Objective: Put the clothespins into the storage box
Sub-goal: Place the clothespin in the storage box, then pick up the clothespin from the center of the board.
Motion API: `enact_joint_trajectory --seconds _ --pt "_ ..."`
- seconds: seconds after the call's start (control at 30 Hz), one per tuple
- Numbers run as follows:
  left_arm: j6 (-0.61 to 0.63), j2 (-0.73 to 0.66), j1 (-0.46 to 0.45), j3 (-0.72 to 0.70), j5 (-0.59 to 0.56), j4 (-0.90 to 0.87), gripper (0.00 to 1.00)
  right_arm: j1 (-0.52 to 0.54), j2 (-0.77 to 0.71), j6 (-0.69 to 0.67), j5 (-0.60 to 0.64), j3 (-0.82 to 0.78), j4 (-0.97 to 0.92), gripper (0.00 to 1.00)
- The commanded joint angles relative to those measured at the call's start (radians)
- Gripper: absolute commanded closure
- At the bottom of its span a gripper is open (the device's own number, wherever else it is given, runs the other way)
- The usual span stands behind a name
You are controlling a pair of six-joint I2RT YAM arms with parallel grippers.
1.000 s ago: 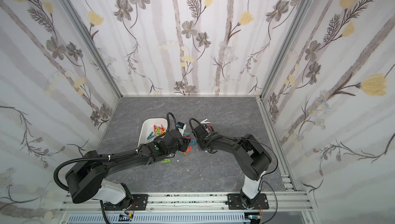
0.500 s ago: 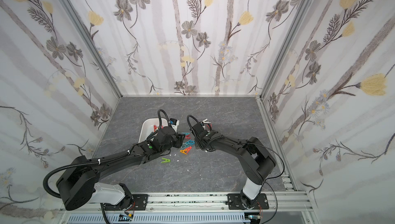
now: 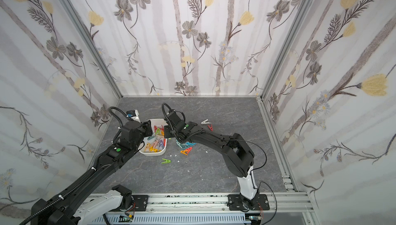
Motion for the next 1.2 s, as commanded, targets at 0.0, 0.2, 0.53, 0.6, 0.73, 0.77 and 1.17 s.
enact_joint_trajectory --seconds 0.0,0.2,0.53,0.6,0.73,0.77,1.17 --pt "0.007 -0.025 0.008 -0.011 -0.029 -0.012 0.51 0.0 0.072 0.033 -0.06 0.091 0.045 0.93" --pt "-0.013 -0.015 0.009 -0.025 0.051 0.012 0.51 -0.005 0.131 0.006 -0.102 0.177 -0.021 0.76" --pt "-0.003 0.059 -0.145 -0.019 0.147 0.115 0.52 -0.072 -0.178 0.036 0.038 -0.25 0.077 0.72" --pt "-0.002 0.09 -0.202 -0.022 0.148 0.148 0.52 -0.101 -0.258 0.053 0.073 -0.379 0.109 0.72" --pt "-0.011 0.178 -0.322 -0.032 0.174 0.214 0.52 -0.185 -0.385 0.078 0.187 -0.608 0.114 0.71" --pt "-0.009 0.206 -0.349 -0.028 0.176 0.221 0.52 -0.207 -0.409 0.087 0.211 -0.658 0.106 0.7" --pt "0.071 0.49 -0.466 0.094 0.224 0.246 0.51 -0.298 -0.434 0.129 0.262 -0.875 0.16 0.68"
